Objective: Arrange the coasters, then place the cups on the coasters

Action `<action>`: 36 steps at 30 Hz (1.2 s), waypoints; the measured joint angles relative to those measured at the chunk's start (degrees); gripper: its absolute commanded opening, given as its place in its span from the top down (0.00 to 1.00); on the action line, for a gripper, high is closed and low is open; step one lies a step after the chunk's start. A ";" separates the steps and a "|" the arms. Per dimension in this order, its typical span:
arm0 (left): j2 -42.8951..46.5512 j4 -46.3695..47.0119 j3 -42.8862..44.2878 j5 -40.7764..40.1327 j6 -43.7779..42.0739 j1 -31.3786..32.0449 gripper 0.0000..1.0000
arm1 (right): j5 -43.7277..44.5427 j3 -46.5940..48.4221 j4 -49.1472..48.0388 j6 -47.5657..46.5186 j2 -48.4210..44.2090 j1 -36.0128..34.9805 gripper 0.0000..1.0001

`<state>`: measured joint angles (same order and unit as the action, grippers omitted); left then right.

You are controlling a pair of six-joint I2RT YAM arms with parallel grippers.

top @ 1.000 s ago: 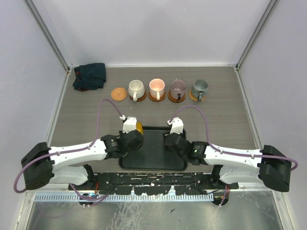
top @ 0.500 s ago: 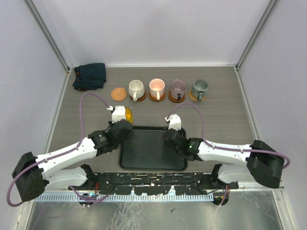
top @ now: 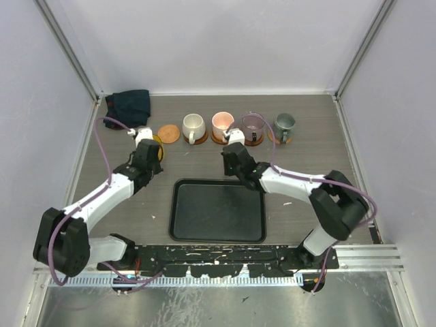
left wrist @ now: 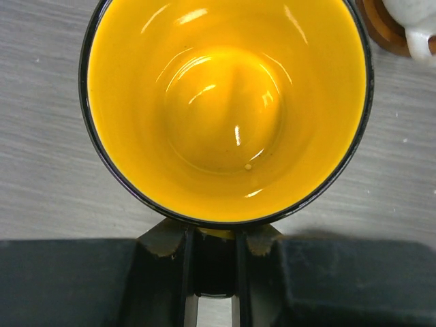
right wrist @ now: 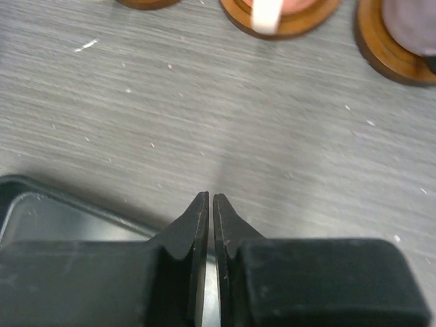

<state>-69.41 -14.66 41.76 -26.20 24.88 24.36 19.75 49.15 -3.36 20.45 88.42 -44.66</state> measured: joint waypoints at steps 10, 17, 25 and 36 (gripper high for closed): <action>-12.04 5.38 8.92 9.33 -4.94 -8.72 1.00 | -7.02 11.61 -0.04 -2.60 14.05 0.52 0.99; -17.35 8.90 11.47 12.94 -5.90 -12.48 1.00 | -10.32 15.04 1.29 -2.80 18.56 0.52 0.99; -22.99 11.96 13.90 16.00 -6.58 -12.76 1.00 | -12.63 13.73 3.15 -2.27 19.08 0.46 0.99; -28.09 14.47 16.85 17.90 -7.87 -12.76 1.00 | -13.20 10.95 3.08 -1.62 18.10 -1.51 0.99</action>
<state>-97.49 -0.19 58.61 -8.29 17.02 11.60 6.55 60.10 -0.27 18.83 106.52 -46.17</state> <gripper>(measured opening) 0.187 0.032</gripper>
